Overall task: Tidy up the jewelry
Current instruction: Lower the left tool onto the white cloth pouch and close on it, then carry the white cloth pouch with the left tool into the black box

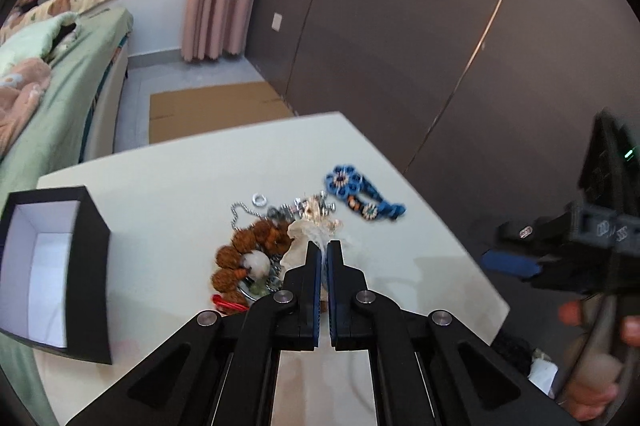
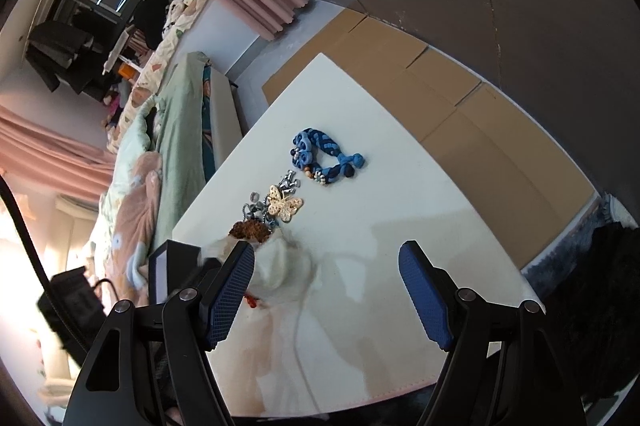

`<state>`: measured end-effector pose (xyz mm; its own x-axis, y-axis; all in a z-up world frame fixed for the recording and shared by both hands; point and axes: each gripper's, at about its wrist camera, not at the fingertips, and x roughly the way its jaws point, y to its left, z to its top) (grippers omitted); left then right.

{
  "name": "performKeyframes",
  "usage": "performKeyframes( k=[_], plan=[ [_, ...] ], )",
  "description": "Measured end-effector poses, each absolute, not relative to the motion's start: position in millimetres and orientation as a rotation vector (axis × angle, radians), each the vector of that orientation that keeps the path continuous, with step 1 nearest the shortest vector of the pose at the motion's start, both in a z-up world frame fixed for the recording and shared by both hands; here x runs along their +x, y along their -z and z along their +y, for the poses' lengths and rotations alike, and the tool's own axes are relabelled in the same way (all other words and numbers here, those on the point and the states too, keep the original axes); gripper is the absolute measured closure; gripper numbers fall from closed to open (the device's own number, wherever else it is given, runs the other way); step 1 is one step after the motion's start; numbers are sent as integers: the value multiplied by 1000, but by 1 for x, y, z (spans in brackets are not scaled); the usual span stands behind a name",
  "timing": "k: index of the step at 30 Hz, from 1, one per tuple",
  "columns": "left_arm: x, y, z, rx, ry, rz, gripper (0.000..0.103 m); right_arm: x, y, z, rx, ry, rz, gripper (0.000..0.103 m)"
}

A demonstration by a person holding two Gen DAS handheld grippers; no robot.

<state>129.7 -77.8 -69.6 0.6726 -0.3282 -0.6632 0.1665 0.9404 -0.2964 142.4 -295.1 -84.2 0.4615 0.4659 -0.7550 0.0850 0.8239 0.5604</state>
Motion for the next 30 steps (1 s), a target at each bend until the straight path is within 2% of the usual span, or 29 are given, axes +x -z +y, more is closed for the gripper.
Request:
performKeyframes(
  k=[11,15,18,30],
  plan=[
    [113,33,-33,-290,245,683,101,145,83,-251,485,-313,1087,27],
    [110,33,-20,-297,216,683,101,145,83,-227,443,-371,1099,43],
    [108,34,-10,-297,197,683,101,145,86,-209,393,-401,1118,50],
    [93,23,31,-362,141,647,101,136,97,-137,58,-459,1138,51]
  ],
)
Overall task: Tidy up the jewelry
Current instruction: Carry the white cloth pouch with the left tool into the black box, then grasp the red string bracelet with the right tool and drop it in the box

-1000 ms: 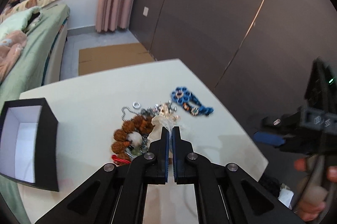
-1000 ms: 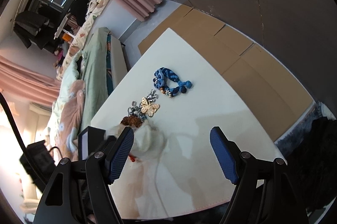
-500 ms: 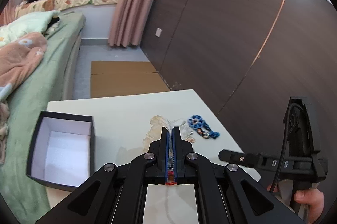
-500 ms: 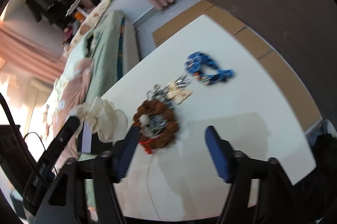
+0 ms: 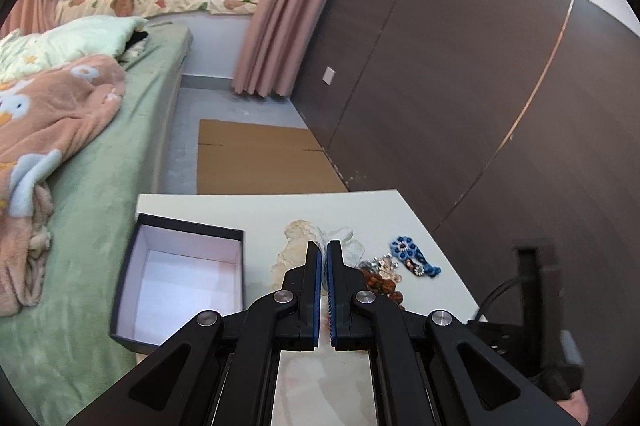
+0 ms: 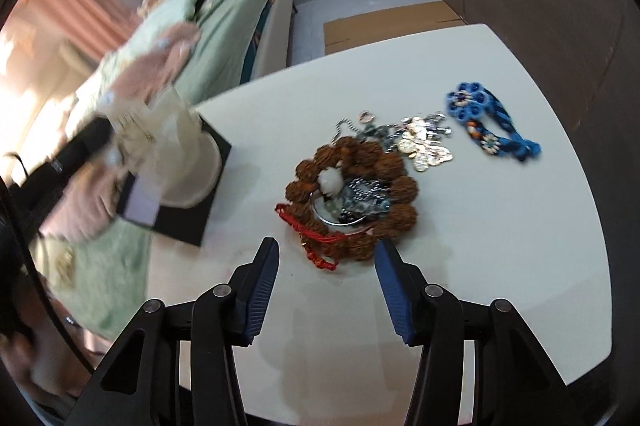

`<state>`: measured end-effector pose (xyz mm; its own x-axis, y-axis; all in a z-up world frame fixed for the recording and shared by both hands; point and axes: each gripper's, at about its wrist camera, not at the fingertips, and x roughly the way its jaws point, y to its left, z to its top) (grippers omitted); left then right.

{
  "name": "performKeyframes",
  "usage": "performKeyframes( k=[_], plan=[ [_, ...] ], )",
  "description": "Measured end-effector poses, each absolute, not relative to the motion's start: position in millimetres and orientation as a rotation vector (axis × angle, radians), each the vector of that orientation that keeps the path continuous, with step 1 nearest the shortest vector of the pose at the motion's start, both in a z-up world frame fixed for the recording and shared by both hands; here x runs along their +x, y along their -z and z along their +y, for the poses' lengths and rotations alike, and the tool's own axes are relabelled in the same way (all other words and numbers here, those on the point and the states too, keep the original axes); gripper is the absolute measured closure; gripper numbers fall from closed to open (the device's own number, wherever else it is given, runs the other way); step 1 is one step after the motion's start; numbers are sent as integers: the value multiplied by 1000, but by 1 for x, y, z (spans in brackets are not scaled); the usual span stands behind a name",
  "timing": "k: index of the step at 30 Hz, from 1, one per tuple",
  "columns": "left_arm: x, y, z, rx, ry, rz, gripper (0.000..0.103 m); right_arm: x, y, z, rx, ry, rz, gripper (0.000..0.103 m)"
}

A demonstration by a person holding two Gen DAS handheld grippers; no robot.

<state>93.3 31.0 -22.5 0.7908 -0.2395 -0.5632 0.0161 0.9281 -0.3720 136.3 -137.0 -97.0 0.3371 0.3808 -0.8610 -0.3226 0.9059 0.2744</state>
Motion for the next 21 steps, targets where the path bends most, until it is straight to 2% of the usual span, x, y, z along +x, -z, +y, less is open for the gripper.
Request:
performKeyframes(
  k=[12,14,15,16,21],
  plan=[
    [79,13,71,-431,92,614,101,141,108,-110,-108,-423,1134,52],
    [78,13,77,-439,83,614,101,138,108,-110,-110,-441,1129,70],
    [78,13,79,-441,77,615,101,137,108,-110,-106,-453,1134,90],
    [78,13,80,-442,73,617,101,137,108,-112,-89,-464,1143,96],
    [77,14,93,-466,33,627,101,134,99,-119,-6,-490,1108,97]
  ],
)
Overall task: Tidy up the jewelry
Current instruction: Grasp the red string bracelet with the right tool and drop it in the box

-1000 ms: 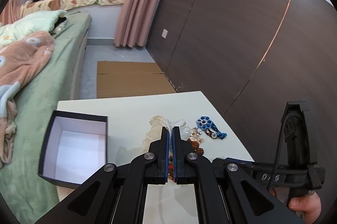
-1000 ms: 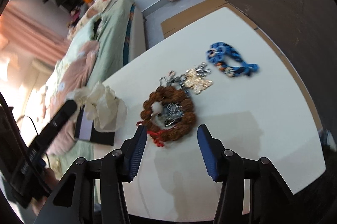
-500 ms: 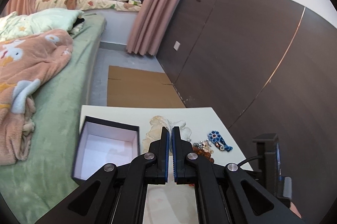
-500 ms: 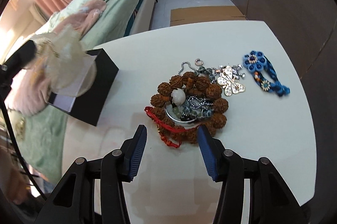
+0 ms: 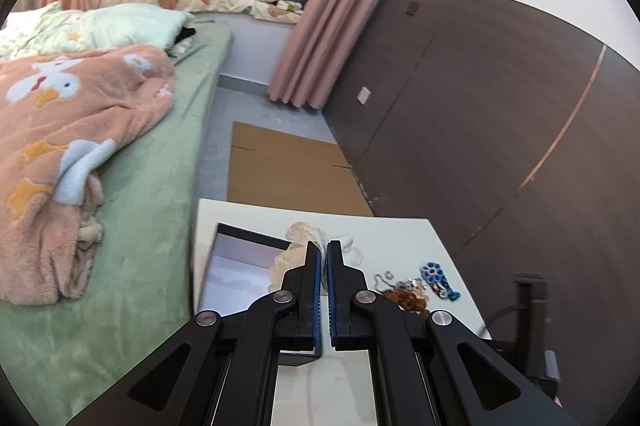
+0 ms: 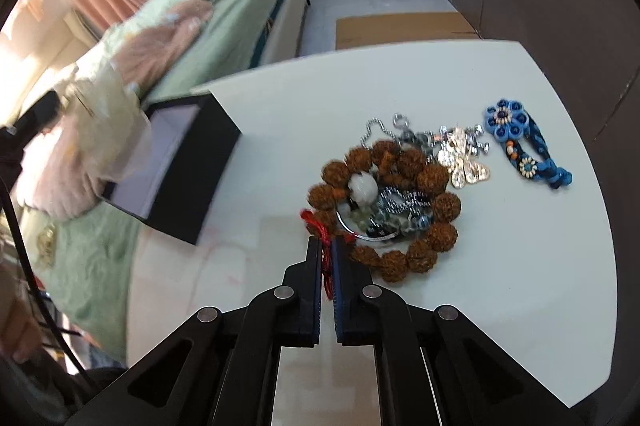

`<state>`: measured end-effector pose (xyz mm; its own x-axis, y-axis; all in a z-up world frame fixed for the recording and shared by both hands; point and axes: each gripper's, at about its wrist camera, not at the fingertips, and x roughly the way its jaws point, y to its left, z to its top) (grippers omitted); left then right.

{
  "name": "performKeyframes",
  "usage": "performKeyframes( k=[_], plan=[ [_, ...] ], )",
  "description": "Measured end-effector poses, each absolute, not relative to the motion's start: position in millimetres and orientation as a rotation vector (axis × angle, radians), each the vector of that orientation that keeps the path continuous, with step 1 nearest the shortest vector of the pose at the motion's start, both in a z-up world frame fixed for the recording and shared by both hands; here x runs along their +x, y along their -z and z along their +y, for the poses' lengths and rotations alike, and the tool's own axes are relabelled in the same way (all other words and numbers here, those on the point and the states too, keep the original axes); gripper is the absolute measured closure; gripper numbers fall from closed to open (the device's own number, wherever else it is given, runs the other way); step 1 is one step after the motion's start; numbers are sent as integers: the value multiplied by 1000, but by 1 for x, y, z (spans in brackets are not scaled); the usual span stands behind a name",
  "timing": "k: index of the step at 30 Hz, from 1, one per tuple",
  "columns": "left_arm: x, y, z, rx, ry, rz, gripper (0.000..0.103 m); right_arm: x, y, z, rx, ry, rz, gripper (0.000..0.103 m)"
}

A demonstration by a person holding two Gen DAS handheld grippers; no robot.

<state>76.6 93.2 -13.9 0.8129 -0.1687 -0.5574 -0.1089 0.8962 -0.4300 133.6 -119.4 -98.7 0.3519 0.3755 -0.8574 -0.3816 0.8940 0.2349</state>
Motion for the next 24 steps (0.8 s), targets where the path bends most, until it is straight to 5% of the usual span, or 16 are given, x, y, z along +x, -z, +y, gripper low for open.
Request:
performKeyframes(
  k=[4,6,8,10,23,24],
  plan=[
    [80,18,103,-523,47,659,97,131,85,-126,78,-522,1068,97],
    [82,20,106,-550,54,675,76,132,79,-125,116,-539,1060,97],
    [80,20,111,-578,46,662,30,133,72,-121,152,-570,1044,97],
    [74,15,118,-600,13,615,20,134,60,-116,170,-600,1015,97],
    [60,14,162,-685,-89,544,20,154,20,-29,202,-838,960,96],
    [61,15,162,-688,-92,546,20,157,25,-24,220,-860,973,90]
  ],
)
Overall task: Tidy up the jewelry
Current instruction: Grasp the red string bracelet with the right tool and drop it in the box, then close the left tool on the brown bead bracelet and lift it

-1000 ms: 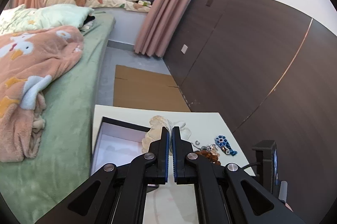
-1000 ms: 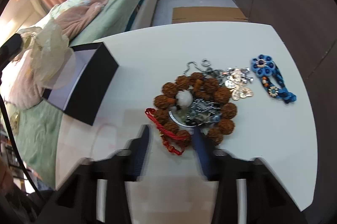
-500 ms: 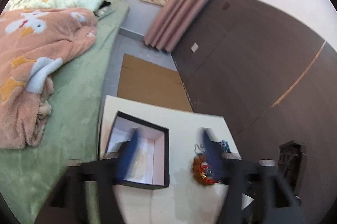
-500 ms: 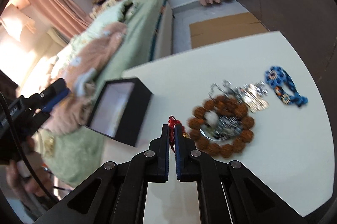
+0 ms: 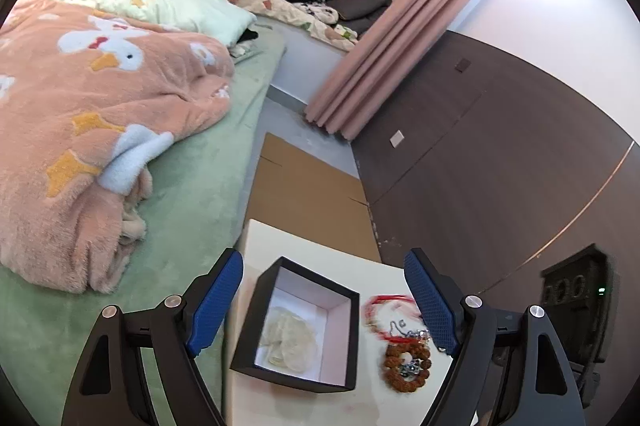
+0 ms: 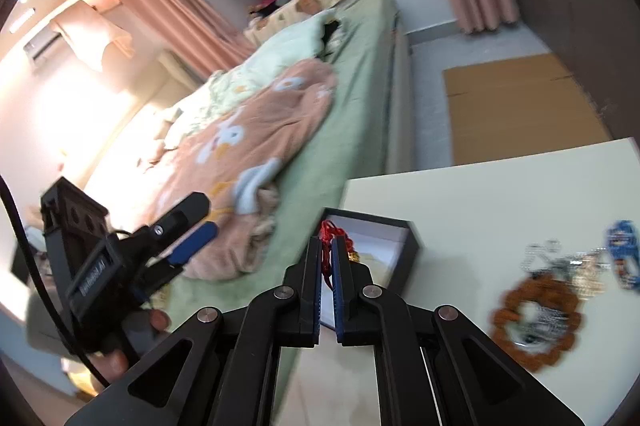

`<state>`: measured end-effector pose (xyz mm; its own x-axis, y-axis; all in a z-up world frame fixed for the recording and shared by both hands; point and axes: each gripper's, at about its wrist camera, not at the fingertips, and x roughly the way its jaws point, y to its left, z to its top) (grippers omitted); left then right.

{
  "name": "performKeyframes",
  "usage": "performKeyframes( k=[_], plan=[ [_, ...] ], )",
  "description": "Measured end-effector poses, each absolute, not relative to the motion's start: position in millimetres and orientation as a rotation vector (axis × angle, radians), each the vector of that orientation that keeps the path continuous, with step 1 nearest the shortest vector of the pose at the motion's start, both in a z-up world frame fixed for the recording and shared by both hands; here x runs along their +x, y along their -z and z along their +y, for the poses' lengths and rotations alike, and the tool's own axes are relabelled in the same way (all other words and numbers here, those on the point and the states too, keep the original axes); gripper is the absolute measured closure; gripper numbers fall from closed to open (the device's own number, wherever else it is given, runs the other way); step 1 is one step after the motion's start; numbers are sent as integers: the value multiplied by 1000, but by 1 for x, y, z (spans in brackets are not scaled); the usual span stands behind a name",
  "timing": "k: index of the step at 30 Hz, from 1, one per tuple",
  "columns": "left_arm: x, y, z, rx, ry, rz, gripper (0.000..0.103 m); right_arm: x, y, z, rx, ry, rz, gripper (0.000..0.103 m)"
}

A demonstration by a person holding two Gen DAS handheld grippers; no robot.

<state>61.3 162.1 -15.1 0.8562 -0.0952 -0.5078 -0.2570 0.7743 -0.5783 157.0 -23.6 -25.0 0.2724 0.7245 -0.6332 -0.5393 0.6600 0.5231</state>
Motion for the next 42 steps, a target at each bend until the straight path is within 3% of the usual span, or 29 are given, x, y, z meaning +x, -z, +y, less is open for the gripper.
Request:
performKeyframes(
  k=[1,3,26,38,42],
  plan=[
    [62,16,162,-691,-95,550,20,160,31,-21,233,-875,990,70],
    [63,18,160,-688,-99,555,20,165,46,-24,264,-850,1027,41],
    [110,29,28,-431,105,653,20,197,36,-210,422,-328,976,39],
    [139,74,-30,-276,170,862,54,204,55,-253,404,-263,1072,39],
    [143,91,-41,-244,164,940,56,206,62,-268,419,-235,1094,39]
  ],
)
